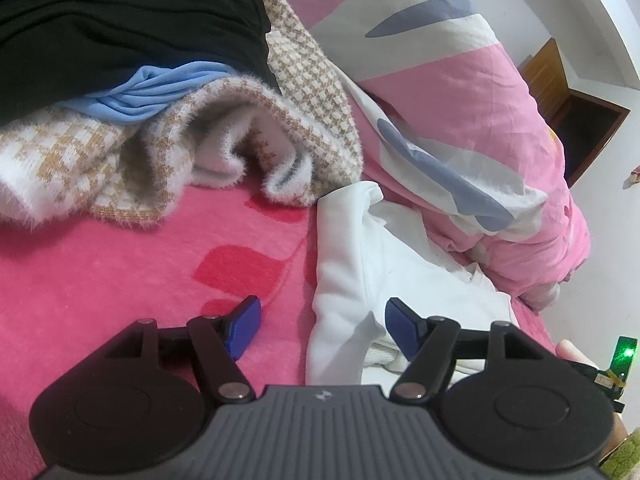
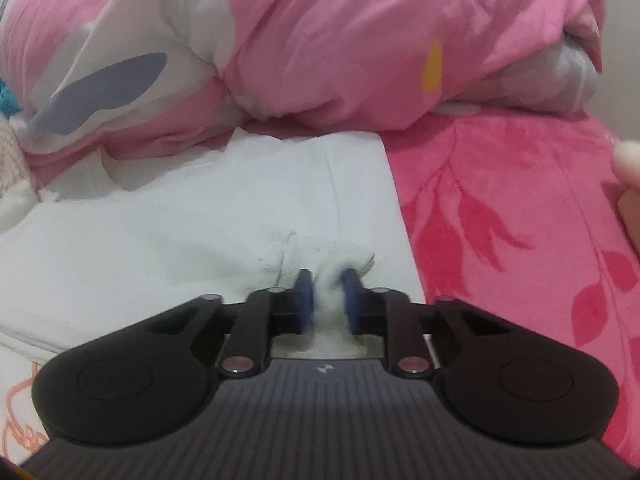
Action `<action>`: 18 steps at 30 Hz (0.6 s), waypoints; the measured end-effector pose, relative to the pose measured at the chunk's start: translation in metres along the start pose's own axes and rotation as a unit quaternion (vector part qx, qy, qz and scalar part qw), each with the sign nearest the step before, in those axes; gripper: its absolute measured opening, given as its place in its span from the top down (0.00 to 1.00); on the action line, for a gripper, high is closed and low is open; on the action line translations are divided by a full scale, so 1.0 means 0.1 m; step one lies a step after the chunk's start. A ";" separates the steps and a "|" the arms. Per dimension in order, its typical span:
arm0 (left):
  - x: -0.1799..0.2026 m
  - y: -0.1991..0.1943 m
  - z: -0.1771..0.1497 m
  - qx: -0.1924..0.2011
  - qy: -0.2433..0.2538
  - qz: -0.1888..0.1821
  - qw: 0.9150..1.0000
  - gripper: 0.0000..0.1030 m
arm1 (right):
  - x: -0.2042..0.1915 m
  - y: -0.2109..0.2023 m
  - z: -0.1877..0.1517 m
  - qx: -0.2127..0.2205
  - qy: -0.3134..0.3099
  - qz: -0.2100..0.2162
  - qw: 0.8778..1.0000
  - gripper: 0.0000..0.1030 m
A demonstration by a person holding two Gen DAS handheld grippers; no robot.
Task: Fold clothes
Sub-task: 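Grasp the sweatshirt edge with the right gripper and release it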
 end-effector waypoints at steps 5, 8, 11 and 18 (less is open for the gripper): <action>-0.01 -0.01 0.01 0.003 -0.007 -0.003 1.000 0.31 | -0.08 -0.17 0.23 0.066 -0.035 -0.007 0.997 0.94; -0.02 -0.02 0.02 0.005 -0.013 -0.005 1.000 0.31 | -0.11 -0.19 0.40 0.100 -0.054 -0.014 0.993 0.94; -0.01 -0.02 0.02 0.005 -0.010 -0.006 1.000 0.29 | -0.09 -0.02 0.38 0.094 -0.078 -0.037 0.992 0.94; 0.04 0.00 -0.01 -0.001 0.018 0.001 1.000 0.28 | -0.03 0.34 0.06 0.035 -0.097 -0.066 0.992 0.85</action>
Point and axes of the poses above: each gripper's, at about its wrist camera, not at the fingertips, and y roughly the way its jaws point, x to its right, z to its top, the point moved 2 cm from there along y, roughly the way its jaws point, and after that the axes turned 13 degrees about x, right-handed, at the moved point
